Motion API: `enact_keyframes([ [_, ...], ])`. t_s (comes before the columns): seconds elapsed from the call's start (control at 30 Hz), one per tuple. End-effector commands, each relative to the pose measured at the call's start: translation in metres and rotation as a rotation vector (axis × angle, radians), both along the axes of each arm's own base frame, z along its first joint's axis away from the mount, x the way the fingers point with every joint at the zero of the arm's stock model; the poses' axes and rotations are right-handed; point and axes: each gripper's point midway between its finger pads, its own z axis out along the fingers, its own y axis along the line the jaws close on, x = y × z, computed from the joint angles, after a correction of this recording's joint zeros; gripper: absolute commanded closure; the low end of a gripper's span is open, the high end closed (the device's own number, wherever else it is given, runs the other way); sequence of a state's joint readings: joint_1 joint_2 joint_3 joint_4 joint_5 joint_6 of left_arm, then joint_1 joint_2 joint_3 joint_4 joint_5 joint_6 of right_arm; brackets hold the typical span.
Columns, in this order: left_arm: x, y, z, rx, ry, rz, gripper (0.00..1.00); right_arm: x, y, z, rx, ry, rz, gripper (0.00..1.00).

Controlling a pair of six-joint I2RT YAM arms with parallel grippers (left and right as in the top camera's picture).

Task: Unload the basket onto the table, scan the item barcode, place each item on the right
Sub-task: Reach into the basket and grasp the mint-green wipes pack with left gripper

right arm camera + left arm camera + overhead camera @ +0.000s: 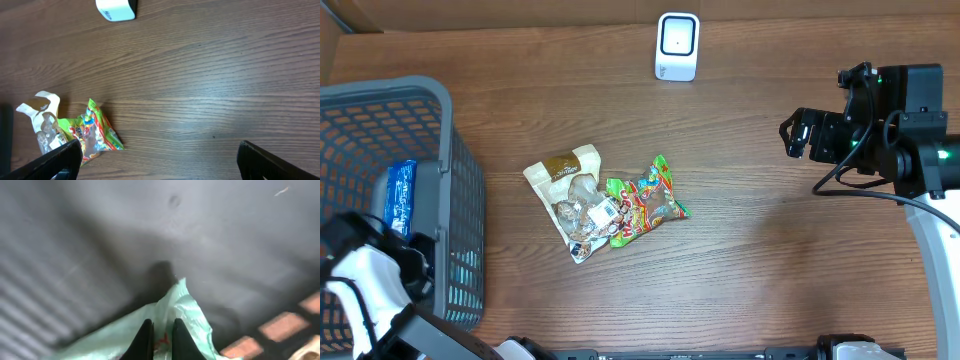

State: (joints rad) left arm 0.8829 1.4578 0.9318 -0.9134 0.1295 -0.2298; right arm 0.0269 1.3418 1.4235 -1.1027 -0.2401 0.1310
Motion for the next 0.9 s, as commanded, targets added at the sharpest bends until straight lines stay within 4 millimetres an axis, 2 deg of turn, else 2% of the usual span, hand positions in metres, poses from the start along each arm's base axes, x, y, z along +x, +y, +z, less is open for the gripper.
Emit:
enact_keyframes([
  [0.0, 0.031, 0.035, 0.065, 0.124, -0.105, -0.005, 0.96, 0.001, 0.001, 0.007, 0.009, -0.018, 0.003, 0.00],
  [0.13, 0.046, 0.052, 0.134, 0.219, -0.177, -0.024, 0.96, 0.001, 0.001, 0.007, 0.009, -0.019, 0.003, 0.00],
  [0.2, 0.047, 0.053, 0.153, 0.242, -0.190, -0.040, 0.96, 0.001, 0.001, 0.007, 0.009, -0.018, 0.003, 0.00],
  [0.27, 0.046, 0.050, 0.157, 0.235, -0.184, -0.044, 0.96, 0.001, 0.002, 0.007, 0.009, -0.019, 0.003, 0.00],
  [0.33, 0.041, 0.043, 0.149, 0.203, -0.154, -0.060, 0.94, 0.001, 0.001, 0.008, 0.009, -0.019, 0.003, 0.00],
  [0.37, 0.038, 0.038, 0.141, 0.182, -0.135, -0.073, 0.74, 0.001, 0.001, 0.008, 0.009, -0.021, 0.003, 0.00],
  [0.4, 0.034, 0.033, 0.133, 0.157, -0.115, -0.078, 0.44, 0.002, 0.002, 0.008, 0.009, -0.023, 0.003, 0.00],
  [0.43, 0.030, 0.027, 0.123, 0.129, -0.094, -0.084, 0.25, 0.002, 0.002, 0.008, 0.009, -0.024, 0.003, 0.00],
  [0.47, 0.028, 0.019, 0.112, 0.092, -0.081, -0.088, 0.10, 0.002, 0.002, 0.008, 0.009, -0.024, 0.003, 0.00],
  [0.5, 0.026, 0.010, 0.100, 0.049, -0.074, -0.095, 0.05, 0.002, 0.002, 0.008, 0.009, -0.024, 0.003, 0.00],
  [0.57, 0.020, -0.003, 0.076, -0.015, -0.051, -0.100, 0.03, 0.002, 0.002, 0.008, 0.009, -0.025, 0.003, 0.00],
  [0.73, -0.003, -0.032, 0.015, -0.126, 0.018, -0.070, 0.03, 0.003, 0.002, 0.009, 0.009, -0.030, 0.003, 0.00],
  [0.87, -0.012, -0.044, -0.015, -0.157, 0.038, -0.002, 0.04, 0.003, 0.002, 0.009, 0.009, -0.030, 0.003, 0.00],
])
